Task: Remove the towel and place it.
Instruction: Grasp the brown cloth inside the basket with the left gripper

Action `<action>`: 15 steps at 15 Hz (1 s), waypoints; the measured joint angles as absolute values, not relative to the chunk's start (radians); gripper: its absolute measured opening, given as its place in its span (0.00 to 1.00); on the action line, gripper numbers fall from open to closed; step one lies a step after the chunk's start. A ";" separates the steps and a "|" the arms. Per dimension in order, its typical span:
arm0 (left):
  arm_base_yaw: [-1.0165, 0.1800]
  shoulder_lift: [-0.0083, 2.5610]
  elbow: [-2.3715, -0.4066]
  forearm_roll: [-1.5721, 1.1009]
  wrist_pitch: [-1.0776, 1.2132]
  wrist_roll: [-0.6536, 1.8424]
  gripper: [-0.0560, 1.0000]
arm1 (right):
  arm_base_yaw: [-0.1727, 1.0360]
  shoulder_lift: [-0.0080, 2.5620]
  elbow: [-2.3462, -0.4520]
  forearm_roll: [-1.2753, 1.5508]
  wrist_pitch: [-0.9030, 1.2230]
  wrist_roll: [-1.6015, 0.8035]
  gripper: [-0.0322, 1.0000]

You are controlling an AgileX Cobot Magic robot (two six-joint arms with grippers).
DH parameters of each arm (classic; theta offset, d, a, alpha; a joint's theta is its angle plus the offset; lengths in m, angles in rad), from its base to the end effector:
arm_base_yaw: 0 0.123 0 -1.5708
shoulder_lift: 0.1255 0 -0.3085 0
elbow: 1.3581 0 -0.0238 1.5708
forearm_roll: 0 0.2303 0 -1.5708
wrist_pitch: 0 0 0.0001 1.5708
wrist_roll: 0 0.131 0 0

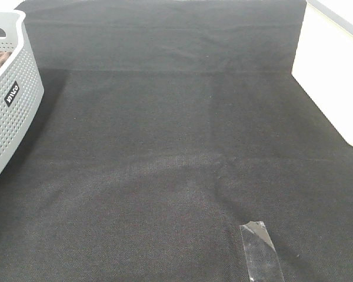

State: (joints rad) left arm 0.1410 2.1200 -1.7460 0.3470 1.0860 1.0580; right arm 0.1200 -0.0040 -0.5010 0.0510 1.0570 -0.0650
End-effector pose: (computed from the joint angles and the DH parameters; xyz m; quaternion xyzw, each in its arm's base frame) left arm 0.4380 0.1020 0.1998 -0.4921 -0.8502 -0.1870 0.0099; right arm -0.0121 0.0044 0.2500 -0.0796 0.8469 0.0399 0.5242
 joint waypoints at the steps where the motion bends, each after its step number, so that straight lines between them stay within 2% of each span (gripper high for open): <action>1: 0.141 2.096 -1.755 0.329 1.101 1.009 0.05 | 0.120 -0.004 -0.501 0.051 1.057 -0.065 0.77; 4: 0.141 1.968 -1.799 0.203 1.125 0.769 0.05 | 0.120 -0.004 -0.501 0.051 1.057 -0.065 0.77; 6: 0.141 1.900 -1.803 0.193 1.134 0.705 0.05 | 0.120 -0.004 -0.501 0.051 1.057 -0.065 0.77; 15: 0.141 1.568 -1.803 0.062 1.161 0.613 0.05 | 0.120 -0.004 -0.501 0.051 1.057 -0.065 0.77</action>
